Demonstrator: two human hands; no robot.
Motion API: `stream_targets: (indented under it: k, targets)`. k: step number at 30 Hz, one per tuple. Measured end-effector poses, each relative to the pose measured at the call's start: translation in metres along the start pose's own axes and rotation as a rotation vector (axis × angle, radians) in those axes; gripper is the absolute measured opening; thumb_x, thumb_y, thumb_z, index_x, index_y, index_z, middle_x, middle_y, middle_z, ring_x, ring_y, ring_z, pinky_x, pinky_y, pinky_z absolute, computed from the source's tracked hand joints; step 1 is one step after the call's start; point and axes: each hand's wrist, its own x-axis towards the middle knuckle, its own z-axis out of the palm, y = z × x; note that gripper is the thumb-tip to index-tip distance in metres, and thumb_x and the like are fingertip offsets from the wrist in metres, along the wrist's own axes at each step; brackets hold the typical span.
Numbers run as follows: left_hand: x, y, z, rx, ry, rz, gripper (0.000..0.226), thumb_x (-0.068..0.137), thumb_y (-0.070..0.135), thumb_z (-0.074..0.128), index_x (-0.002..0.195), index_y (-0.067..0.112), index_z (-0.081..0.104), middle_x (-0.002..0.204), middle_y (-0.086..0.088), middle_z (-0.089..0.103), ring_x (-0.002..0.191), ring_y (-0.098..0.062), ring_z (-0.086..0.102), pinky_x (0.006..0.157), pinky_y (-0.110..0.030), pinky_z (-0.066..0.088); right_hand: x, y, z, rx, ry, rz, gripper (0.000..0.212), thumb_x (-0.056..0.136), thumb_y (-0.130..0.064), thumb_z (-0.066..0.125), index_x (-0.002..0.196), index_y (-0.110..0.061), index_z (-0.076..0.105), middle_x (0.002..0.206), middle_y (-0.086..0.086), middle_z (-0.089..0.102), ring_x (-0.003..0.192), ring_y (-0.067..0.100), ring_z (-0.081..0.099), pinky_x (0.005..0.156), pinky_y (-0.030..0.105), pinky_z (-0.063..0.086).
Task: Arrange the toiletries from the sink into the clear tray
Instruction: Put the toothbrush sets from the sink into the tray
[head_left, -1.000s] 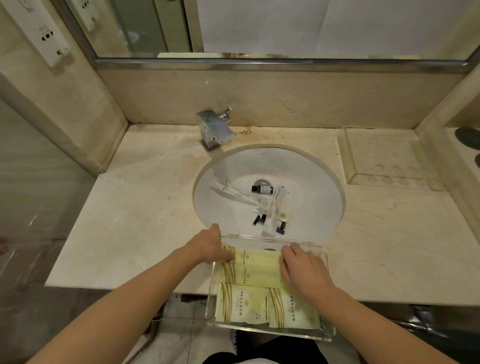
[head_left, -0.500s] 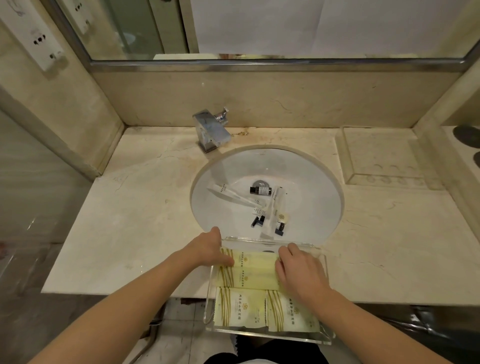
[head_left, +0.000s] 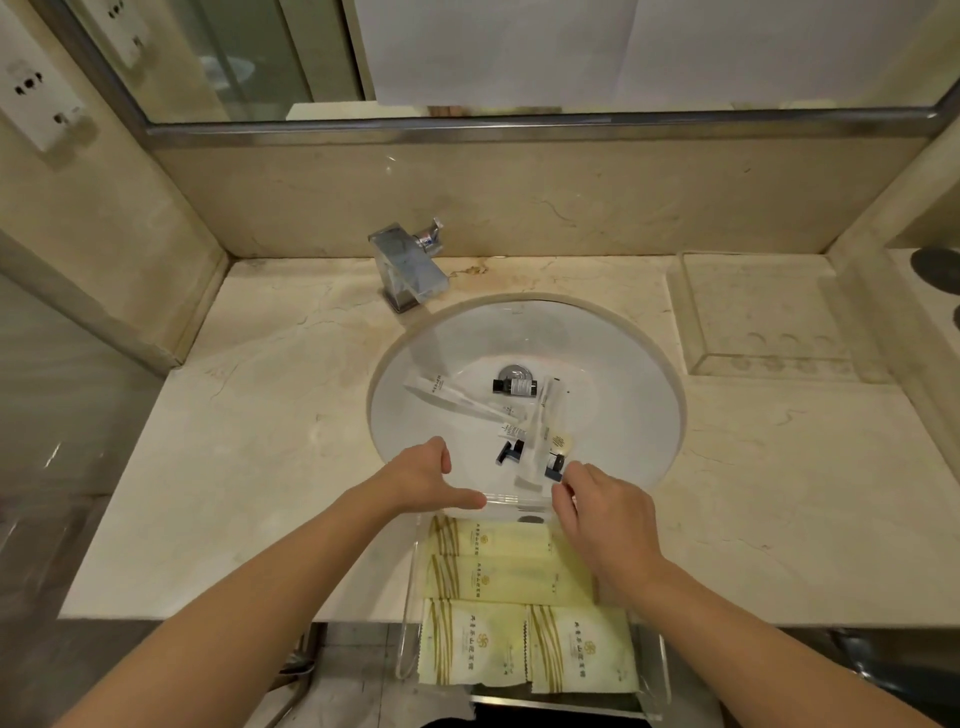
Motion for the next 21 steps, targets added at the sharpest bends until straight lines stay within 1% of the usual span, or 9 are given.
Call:
stream_targets:
  k: [2, 4, 6, 9, 12, 14, 16, 19, 21]
  targets:
    - [0.008, 0.005, 0.0, -0.002, 0.011, 0.014, 0.056, 0.071, 0.06, 0.072, 0.098, 0.017, 0.047, 0.086, 0.004, 0.054, 0.074, -0.012, 0.05, 0.062, -0.026, 0.039, 0.013, 0.001, 0.002, 0.038, -0.05, 0.109, 0.02, 0.089, -0.027, 0.048, 0.073, -0.016, 0.054, 0.059, -0.005, 0.056, 0.046, 0.019, 0.05, 0.043, 0.026, 0.033]
    - [0.018, 0.009, 0.0, -0.016, 0.054, 0.025, 0.045, 0.079, 0.055, 0.066, 0.093, 0.018, 0.047, 0.087, 0.001, 0.056, 0.074, -0.014, 0.05, 0.064, -0.028, 0.039, 0.027, 0.003, 0.007, 0.087, -0.176, 0.225, 0.017, 0.092, -0.027, 0.046, 0.082, -0.016, 0.054, 0.069, -0.004, 0.061, 0.059, 0.021, 0.055, 0.05, 0.029, 0.038]
    - [0.029, 0.012, -0.002, -0.043, 0.088, 0.012, 0.036, 0.085, 0.047, 0.062, 0.095, 0.017, 0.047, 0.093, -0.003, 0.059, 0.078, -0.018, 0.053, 0.068, -0.029, 0.041, 0.042, 0.008, 0.014, 0.159, -0.33, 0.323, 0.013, 0.093, -0.029, 0.044, 0.091, -0.019, 0.052, 0.08, -0.002, 0.064, 0.07, 0.023, 0.057, 0.056, 0.031, 0.041]
    - [0.048, 0.014, -0.009, -0.147, 0.098, -0.046, 0.039, 0.089, 0.039, 0.061, 0.115, 0.015, 0.047, 0.102, -0.006, 0.06, 0.086, -0.022, 0.056, 0.076, -0.031, 0.044, 0.062, 0.014, 0.026, 0.31, -0.628, 0.439, 0.021, 0.093, -0.03, 0.044, 0.112, -0.024, 0.051, 0.099, 0.003, 0.066, 0.083, 0.024, 0.061, 0.071, 0.034, 0.048]
    - [0.067, 0.012, -0.016, -0.318, 0.069, -0.125, 0.049, 0.091, 0.035, 0.059, 0.133, 0.019, 0.04, 0.1, -0.007, 0.058, 0.088, -0.024, 0.056, 0.072, -0.032, 0.047, 0.075, 0.018, 0.037, 0.41, -0.857, 0.463, 0.04, 0.093, -0.03, 0.046, 0.133, -0.029, 0.044, 0.123, 0.009, 0.059, 0.102, 0.025, 0.059, 0.09, 0.035, 0.046]
    - [0.078, 0.011, -0.019, -0.434, 0.06, -0.172, 0.054, 0.092, 0.032, 0.057, 0.14, 0.023, 0.035, 0.101, -0.008, 0.056, 0.092, -0.025, 0.057, 0.072, -0.033, 0.049, 0.079, 0.02, 0.046, 0.427, -0.933, 0.452, 0.05, 0.093, -0.032, 0.049, 0.141, -0.032, 0.037, 0.14, 0.01, 0.048, 0.121, 0.027, 0.05, 0.1, 0.034, 0.04]
    - [0.089, 0.008, -0.023, -0.559, 0.072, -0.21, 0.056, 0.093, 0.03, 0.057, 0.144, 0.025, 0.034, 0.108, -0.009, 0.055, 0.092, -0.026, 0.057, 0.075, -0.034, 0.051, 0.083, 0.021, 0.056, 0.434, -0.991, 0.462, 0.057, 0.092, -0.032, 0.05, 0.146, -0.033, 0.031, 0.149, 0.008, 0.039, 0.132, 0.027, 0.041, 0.108, 0.035, 0.035]
    - [0.106, 0.004, -0.025, -0.763, 0.108, -0.253, 0.056, 0.095, 0.034, 0.056, 0.145, 0.027, 0.034, 0.129, -0.009, 0.05, 0.094, -0.027, 0.061, 0.071, -0.032, 0.052, 0.088, 0.021, 0.07, 0.427, -1.047, 0.478, 0.061, 0.092, -0.03, 0.051, 0.148, -0.031, 0.026, 0.156, 0.007, 0.029, 0.139, 0.027, 0.032, 0.113, 0.035, 0.029]
    - [0.119, 0.003, -0.027, -0.878, 0.129, -0.287, 0.053, 0.095, 0.035, 0.056, 0.144, 0.028, 0.037, 0.13, -0.008, 0.048, 0.09, -0.028, 0.061, 0.066, -0.031, 0.051, 0.092, 0.021, 0.079, 0.432, -1.05, 0.492, 0.063, 0.092, -0.03, 0.052, 0.149, -0.03, 0.026, 0.156, 0.006, 0.027, 0.141, 0.027, 0.03, 0.111, 0.033, 0.029]
